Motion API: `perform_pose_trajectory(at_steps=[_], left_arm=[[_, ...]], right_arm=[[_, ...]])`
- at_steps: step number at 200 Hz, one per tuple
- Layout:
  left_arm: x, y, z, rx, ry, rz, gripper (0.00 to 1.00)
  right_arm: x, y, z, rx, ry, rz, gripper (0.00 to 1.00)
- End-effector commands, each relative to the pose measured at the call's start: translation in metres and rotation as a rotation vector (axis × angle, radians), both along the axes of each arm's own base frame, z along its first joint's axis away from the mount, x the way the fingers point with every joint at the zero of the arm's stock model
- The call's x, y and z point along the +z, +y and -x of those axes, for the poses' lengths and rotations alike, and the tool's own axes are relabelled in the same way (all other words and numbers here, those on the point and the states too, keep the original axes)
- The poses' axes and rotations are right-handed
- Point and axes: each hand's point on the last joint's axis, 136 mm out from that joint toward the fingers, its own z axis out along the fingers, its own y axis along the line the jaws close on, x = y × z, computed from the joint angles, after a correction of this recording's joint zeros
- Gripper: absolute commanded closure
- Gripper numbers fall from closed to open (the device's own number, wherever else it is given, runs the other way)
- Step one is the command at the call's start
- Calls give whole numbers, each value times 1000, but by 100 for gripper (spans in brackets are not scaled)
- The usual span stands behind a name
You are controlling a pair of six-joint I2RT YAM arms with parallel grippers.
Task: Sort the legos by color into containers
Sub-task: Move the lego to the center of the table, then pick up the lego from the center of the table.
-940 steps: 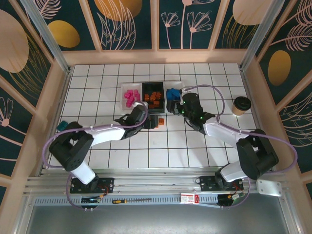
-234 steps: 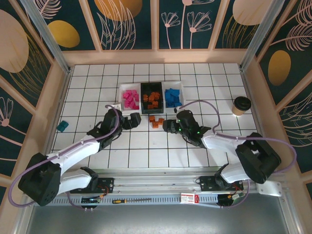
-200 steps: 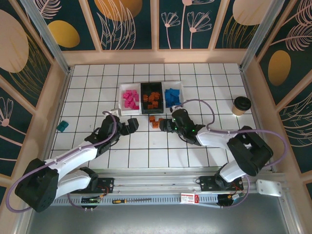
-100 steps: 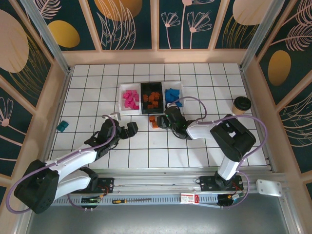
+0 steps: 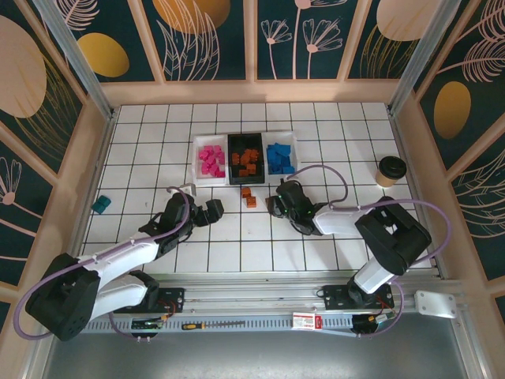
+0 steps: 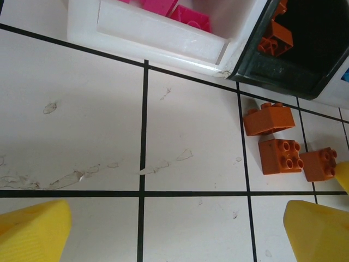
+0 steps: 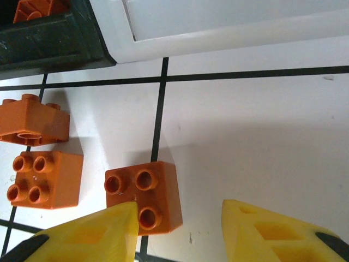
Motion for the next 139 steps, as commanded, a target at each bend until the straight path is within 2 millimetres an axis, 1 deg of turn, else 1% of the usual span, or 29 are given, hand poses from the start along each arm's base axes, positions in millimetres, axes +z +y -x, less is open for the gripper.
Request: perform_pose_trajectory(at_steps=[1, 16, 32, 54, 82, 101, 116, 139], left_arm=[[4, -6, -3, -12, -12, 24, 1], [5, -6, -2, -14, -11, 25, 1], [5, -5, -2, -11, -14, 25, 1], [5, -4, -1, -5, -14, 24, 1], [4, -2, 1, -4, -12, 20, 1], [1, -1, 2, -1, -8, 19, 1], [1, -2, 2, -3, -5, 19, 1], [-2, -2, 1, -5, 1, 12, 1]], right_arm=[[20, 1, -1, 5, -51, -23, 51], [33, 14, -3, 53, -81, -40, 42], [35, 20, -8, 67, -84, -28, 37], [19, 19, -15, 53, -51, 24, 37], [0, 18, -18, 43, -19, 70, 37], [-8, 18, -17, 53, -6, 83, 40], [-13, 18, -16, 59, 2, 88, 44], [-14, 18, -13, 72, -3, 89, 56]])
